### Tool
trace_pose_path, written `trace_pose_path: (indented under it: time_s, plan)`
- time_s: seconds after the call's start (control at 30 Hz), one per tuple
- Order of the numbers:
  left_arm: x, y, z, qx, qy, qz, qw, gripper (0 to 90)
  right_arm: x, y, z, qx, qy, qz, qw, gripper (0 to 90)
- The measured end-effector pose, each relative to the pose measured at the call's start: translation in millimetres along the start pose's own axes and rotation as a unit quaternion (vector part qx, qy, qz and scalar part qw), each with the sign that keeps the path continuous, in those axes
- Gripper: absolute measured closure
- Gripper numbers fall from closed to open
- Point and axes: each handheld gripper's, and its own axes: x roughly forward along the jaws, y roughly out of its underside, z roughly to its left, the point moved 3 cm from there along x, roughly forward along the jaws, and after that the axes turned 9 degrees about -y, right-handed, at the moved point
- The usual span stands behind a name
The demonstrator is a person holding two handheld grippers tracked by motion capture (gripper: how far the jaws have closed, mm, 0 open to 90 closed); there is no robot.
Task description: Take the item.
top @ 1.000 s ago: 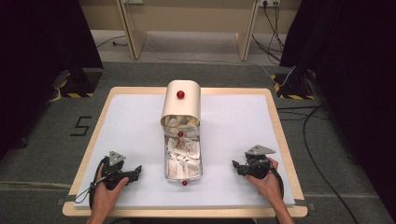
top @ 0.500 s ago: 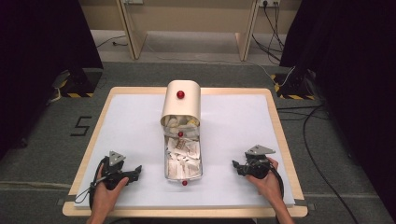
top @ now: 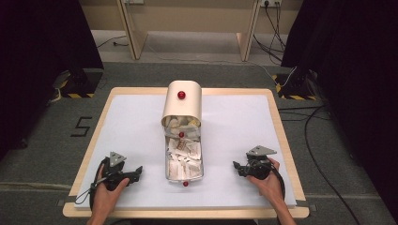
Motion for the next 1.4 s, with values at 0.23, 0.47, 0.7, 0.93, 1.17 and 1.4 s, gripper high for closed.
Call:
trace_pose_path:
  time_s: [0.23, 0.47, 0.7, 0.93, 1.17, 1.4]
  plan:
    - [0.0, 0.0, 0.0, 0.0, 0.0, 0.0, 1.0, 13.8, -0.5, -2.4, 0.3, 0.011, 0.001, -0.006, 0.9999, 30.8]
    - [0.0, 0.0, 0.0, 0.0, 0.0, 0.0, 1.0, 13.8, -7.1, -8.8, 1.4, 0.015, 0.001, -0.029, 0.9995, 31.3]
    - [0.0, 0.0, 0.0, 0.0, 0.0, 0.0, 1.0, 13.8, -17.0, -22.4, 15.2, 0.019, -0.019, -0.064, 0.9976, 32.5]
    - [0.0, 0.0, 0.0, 0.0, 0.0, 0.0, 1.0, 13.8, -20.1, -29.2, 26.1, 0.015, -0.034, -0.075, 0.9965, 33.8]
    - [0.1, 0.0, 0.0, 0.0, 0.0, 0.0, 1.0, 13.8, -25.9, -39.1, 40.5, 0.001, -0.051, -0.089, 0.9948, 35.7]
    - [0.0, 0.0, 0.0, 0.0, 0.0, 0.0, 1.0, 13.8, -27.0, -44.9, 54.5, -0.014, -0.068, -0.093, 0.9933, 36.5]
